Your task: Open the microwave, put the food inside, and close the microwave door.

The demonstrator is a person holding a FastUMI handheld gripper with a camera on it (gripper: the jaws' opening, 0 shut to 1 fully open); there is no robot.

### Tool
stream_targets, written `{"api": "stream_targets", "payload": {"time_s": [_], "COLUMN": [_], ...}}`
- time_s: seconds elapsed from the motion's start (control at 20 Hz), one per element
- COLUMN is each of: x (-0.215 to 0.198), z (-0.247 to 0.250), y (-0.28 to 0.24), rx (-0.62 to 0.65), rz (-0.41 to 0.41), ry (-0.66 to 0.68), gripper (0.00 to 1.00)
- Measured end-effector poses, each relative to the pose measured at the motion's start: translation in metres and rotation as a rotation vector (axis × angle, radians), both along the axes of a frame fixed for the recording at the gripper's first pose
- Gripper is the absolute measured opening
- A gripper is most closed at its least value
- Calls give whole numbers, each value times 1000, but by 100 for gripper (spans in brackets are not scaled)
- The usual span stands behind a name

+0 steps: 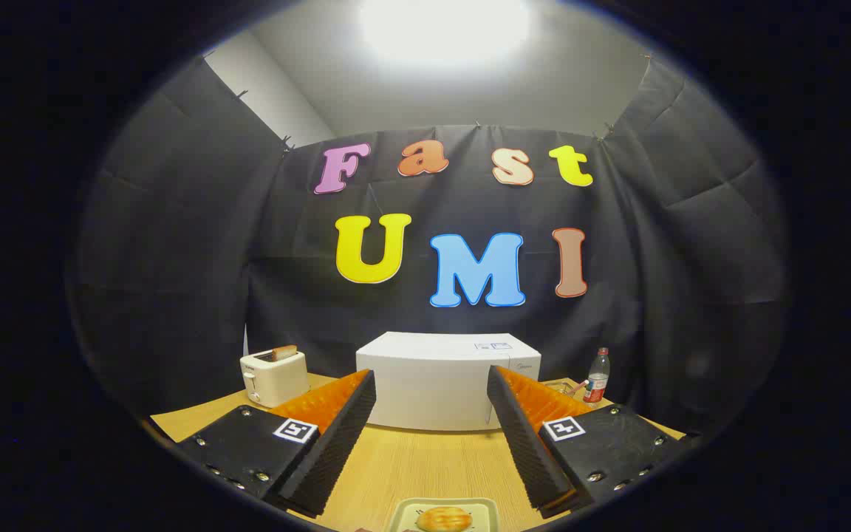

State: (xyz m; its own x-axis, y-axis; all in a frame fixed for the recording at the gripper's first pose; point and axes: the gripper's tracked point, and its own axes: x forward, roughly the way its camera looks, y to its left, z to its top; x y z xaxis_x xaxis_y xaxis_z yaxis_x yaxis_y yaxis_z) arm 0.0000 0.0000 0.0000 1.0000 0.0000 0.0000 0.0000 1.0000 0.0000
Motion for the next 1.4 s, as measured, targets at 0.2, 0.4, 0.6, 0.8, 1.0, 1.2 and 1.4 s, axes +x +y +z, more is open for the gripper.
{"api": "stream_targets", "payload": {"time_s": [0.2,0.4,0.6,0.8,1.0,1.2,1.4], "x": [3,3,8,15,30,53,82], "z": [-3,7,7,4,-4,-8,-12], "y": [-4,-8,-10,-14,-26,-41,-61], "rx": [14,22,32,33,14,21,21], "rz": [-9,-16,1,-3,-14,-24,-35], "ry": [-4,-31,-36,-32,-9,0,5], "gripper": [95,95,95,95,95,95,95]}}
